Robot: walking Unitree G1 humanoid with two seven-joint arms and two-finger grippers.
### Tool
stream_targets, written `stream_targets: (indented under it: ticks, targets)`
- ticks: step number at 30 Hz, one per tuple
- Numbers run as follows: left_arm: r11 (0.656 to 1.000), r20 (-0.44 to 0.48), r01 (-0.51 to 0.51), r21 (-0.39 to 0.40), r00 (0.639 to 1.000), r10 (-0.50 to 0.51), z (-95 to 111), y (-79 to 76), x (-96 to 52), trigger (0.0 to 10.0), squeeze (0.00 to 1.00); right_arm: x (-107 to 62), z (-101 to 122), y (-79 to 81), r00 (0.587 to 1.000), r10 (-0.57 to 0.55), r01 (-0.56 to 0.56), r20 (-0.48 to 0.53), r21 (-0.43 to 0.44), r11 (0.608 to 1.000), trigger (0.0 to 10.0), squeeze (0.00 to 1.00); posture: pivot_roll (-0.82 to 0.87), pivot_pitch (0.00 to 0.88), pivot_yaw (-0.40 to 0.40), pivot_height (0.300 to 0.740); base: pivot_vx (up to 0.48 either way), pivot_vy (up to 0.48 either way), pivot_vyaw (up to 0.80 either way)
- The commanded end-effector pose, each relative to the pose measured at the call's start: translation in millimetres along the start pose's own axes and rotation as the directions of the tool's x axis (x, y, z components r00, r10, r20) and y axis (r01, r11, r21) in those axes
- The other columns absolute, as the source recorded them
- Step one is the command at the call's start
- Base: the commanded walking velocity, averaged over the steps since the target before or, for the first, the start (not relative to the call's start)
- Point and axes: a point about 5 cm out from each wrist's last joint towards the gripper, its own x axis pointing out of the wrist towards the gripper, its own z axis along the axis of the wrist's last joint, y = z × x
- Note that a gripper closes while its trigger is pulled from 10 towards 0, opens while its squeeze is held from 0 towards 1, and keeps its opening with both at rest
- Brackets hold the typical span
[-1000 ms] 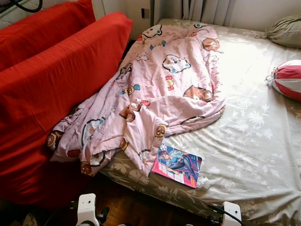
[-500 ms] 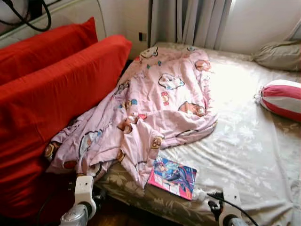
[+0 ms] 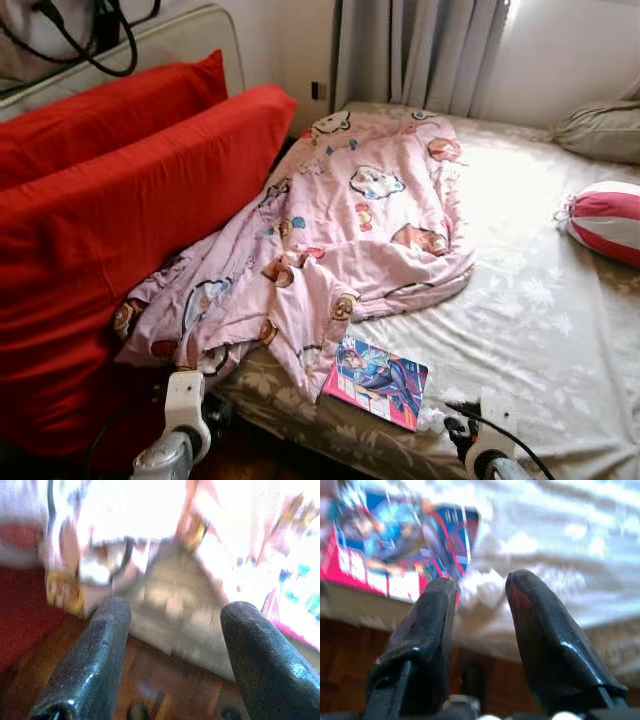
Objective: Clean up the room
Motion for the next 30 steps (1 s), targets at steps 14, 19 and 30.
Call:
stream_targets:
  ticks: [14, 19, 30]
  targets:
    - [0.998, 0.273, 0.027, 0.05, 0.961, -0.04, 32, 12.1, -8.8, 10.0, 0.0, 3.4, 67, 15.8, 0.915, 0.101, -0.092, 0.392, -0.043, 0.995, 10.0, 0.0, -0.01, 0.0, -0.007, 0.74, 0.0, 0.0, 0.0]
    - [0.998, 0.348, 0.032, 0.062, 0.936, -0.051, 50, 12.8, -7.9, 10.0, 0.0, 2.7, 81, 25.7, 0.878, 0.107, -0.098, 0.467, -0.043, 0.994, 10.0, 0.0, -0.01, 0.0, -0.024, 0.74, 0.0, 0.0, 0.0]
    - [0.995, 0.384, 0.077, 0.068, 0.918, -0.097, 54, -1.4, -6.5, 10.0, 0.0, 3.8, 85, 31.2, 0.874, 0.118, -0.109, 0.471, -0.045, 0.993, 10.0, 0.0, -0.01, 0.0, -0.071, 0.74, 0.0, 0.0, 0.0]
